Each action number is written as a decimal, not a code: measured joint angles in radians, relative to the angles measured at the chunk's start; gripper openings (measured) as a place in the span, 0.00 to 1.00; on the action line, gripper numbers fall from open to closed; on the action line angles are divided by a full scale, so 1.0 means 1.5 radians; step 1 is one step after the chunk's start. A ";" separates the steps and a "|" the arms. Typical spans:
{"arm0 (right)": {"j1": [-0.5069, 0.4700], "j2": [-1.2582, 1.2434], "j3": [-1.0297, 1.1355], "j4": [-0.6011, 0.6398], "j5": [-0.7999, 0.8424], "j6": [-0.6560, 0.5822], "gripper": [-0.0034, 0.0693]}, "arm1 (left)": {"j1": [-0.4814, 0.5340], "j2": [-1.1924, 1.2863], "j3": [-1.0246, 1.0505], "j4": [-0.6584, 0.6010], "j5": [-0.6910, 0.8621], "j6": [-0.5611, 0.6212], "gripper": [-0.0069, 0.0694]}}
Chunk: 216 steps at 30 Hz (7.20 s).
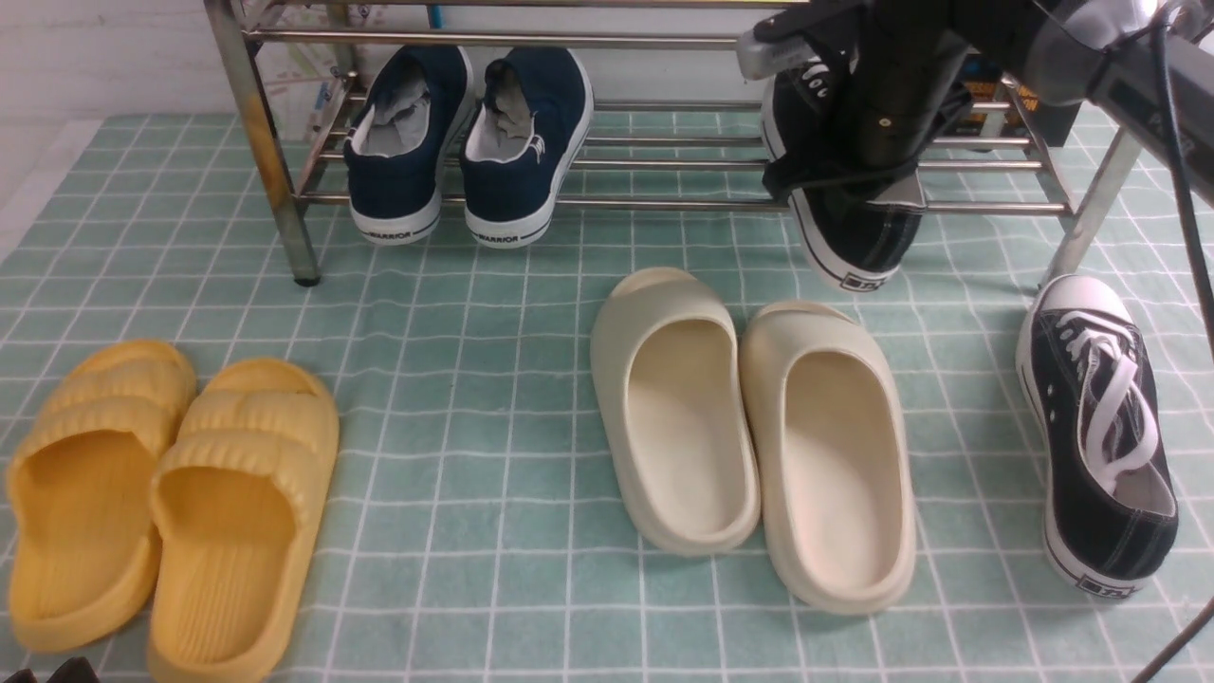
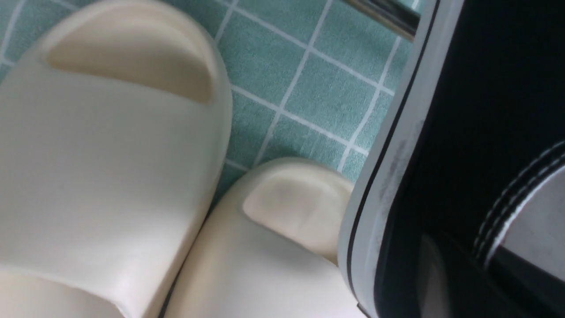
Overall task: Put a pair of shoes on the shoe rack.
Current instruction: Use the right arm to put a shoe into the shoe rack, then use the right arm to grab the shoe closest to it
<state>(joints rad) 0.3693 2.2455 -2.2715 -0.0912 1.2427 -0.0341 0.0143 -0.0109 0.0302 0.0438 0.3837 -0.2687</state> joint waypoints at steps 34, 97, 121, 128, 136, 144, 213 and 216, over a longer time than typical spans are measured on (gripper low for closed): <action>-0.001 -0.114 0.039 0.048 0.004 -0.016 0.51 | 0.000 0.000 0.000 0.000 0.000 0.000 0.40; 0.000 -0.111 0.262 0.029 -0.229 0.109 0.69 | 0.000 0.000 0.000 0.000 0.000 0.000 0.40; 0.000 -0.280 0.272 0.070 -0.002 0.018 0.51 | 0.000 0.000 0.000 0.000 0.000 0.000 0.40; 0.000 -0.375 0.406 0.075 -0.040 0.032 0.30 | 0.000 0.000 0.000 0.000 0.000 0.000 0.40; 0.000 -0.414 0.505 0.084 -0.131 0.033 0.04 | 0.000 0.000 0.000 0.000 0.000 0.000 0.40; 0.000 -0.312 0.507 0.072 -0.312 0.036 0.04 | 0.000 0.000 0.000 0.000 0.000 0.000 0.40; -0.113 -0.345 0.730 0.049 -0.210 0.127 0.70 | 0.000 0.000 0.000 0.000 0.000 0.000 0.40; -0.113 -0.322 0.734 0.052 -0.199 0.118 0.55 | 0.000 0.000 0.000 0.000 0.000 0.000 0.40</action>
<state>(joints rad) 0.1996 1.7627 -1.1703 -0.0139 0.9442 0.1423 0.0143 -0.0109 0.0302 0.0438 0.3837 -0.2687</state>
